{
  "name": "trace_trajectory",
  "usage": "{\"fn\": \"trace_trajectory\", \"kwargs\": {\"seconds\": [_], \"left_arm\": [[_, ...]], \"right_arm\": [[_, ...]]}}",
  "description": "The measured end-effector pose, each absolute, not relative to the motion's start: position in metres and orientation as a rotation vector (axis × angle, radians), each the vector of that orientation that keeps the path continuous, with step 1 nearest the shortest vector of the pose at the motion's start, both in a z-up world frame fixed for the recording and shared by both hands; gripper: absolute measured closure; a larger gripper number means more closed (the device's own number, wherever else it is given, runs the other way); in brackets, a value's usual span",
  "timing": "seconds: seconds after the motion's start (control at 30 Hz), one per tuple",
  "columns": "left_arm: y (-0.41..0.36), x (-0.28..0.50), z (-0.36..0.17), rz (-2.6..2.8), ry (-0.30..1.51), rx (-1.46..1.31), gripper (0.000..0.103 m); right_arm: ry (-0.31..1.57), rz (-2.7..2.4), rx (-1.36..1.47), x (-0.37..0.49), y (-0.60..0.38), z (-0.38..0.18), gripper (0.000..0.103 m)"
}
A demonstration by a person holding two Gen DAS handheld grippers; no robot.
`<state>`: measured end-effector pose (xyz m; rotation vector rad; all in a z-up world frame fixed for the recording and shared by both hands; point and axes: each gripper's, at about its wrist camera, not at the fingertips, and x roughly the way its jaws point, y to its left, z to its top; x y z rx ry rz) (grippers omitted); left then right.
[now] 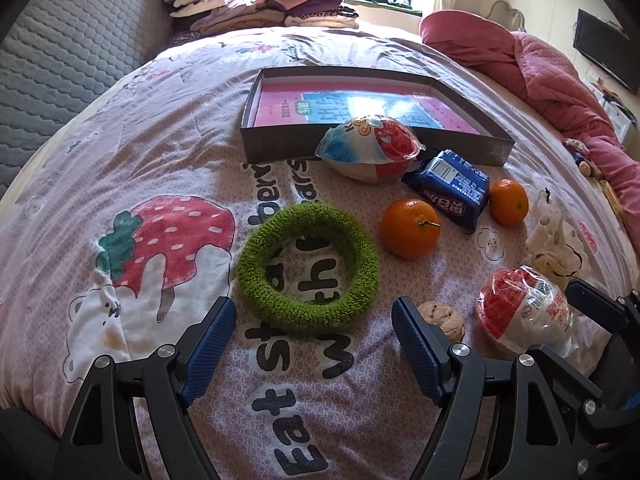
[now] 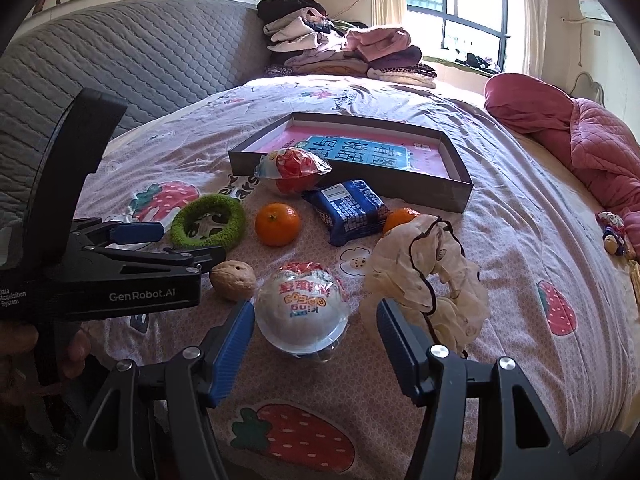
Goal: Organize objects
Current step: 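Close the left gripper on the green ring while the right gripper grasps the wrapped egg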
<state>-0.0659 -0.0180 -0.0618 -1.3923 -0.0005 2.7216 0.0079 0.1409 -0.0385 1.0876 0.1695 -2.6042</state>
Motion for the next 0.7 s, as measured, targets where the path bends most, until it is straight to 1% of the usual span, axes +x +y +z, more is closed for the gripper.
{"fn": "trace_trajectory", "kwargs": {"seconds": [0.03,0.17,0.2,0.23,0.4,0.53,0.6,0.7], "left_arm": [[-0.018,-0.066,-0.062,2.715,-0.007,-1.384,0.026],[-0.018,-0.07,-0.063,2.708,-0.003,-1.39,0.029],[-0.018,-0.071,-0.063,2.704,-0.005,-1.388,0.034],[-0.018,-0.071,-0.063,2.701,0.004,-1.389,0.036],[-0.016,-0.074,-0.065,2.69,0.032,-1.405,0.039],[-0.012,-0.077,-0.066,2.679,0.079,-1.413,0.044],[-0.009,-0.08,-0.069,2.67,0.121,-1.427,0.045],[-0.008,-0.087,-0.076,2.636,0.124,-1.456,0.046]], "right_arm": [[0.171,-2.599,1.089,0.007,0.14,-0.039,0.042],[0.193,-2.586,1.082,0.008,0.133,-0.04,0.045],[0.202,-2.582,1.078,0.009,0.132,-0.04,0.045],[0.21,-2.578,1.078,0.009,0.13,-0.04,0.045],[0.235,-2.576,1.081,0.006,0.124,-0.043,0.046],[0.242,-2.572,1.105,-0.003,0.121,-0.046,0.047],[0.258,-2.572,1.119,-0.009,0.118,-0.049,0.047],[0.258,-2.553,1.152,-0.018,0.116,-0.054,0.049]]}}
